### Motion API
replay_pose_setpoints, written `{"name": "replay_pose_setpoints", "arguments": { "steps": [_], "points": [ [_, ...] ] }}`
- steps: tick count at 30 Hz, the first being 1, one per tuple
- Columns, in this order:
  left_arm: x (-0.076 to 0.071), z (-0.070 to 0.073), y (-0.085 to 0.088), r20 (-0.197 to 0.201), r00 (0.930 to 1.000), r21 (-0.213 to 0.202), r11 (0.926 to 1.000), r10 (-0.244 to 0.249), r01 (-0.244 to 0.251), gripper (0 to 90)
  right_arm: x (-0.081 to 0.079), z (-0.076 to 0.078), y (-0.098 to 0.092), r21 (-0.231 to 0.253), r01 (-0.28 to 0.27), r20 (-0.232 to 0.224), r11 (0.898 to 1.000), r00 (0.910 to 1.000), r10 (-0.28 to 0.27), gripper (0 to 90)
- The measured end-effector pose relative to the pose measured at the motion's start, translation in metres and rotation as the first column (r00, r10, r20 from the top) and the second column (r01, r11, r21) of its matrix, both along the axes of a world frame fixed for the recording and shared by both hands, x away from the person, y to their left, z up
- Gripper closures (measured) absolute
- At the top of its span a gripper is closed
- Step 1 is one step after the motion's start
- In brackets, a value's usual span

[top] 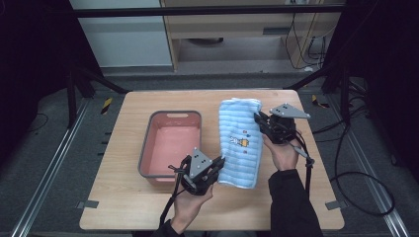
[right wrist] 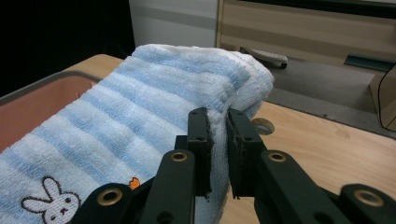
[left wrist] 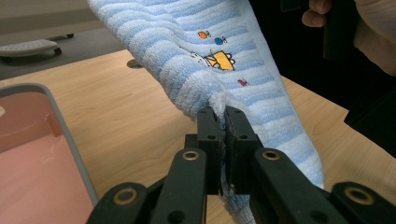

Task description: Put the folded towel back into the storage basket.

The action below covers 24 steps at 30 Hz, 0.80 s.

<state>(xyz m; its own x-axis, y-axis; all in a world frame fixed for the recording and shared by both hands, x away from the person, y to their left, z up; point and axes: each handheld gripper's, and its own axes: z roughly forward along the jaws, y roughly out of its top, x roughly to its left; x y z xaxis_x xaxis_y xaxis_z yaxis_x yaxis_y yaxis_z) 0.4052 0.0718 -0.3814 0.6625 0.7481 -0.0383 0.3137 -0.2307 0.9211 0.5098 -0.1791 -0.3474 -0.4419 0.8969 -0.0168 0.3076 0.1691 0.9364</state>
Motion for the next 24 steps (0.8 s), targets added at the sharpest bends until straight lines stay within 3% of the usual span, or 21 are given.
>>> {"name": "replay_pose_setpoints", "arguments": {
  "steps": [15,24],
  "points": [
    [-0.001,0.022,0.036,0.045,0.9972,-0.025,0.998,0.059,-0.058,86.0,0.006,0.032,0.04,-0.007,-0.04,0.047,0.999,0.9981,0.041,81.0],
    [0.002,0.026,0.059,0.051,0.994,-0.035,0.9949,0.097,-0.095,86.0,0.014,0.038,0.06,-0.005,-0.062,0.051,0.998,0.9967,0.063,81.0]
  ]
}}
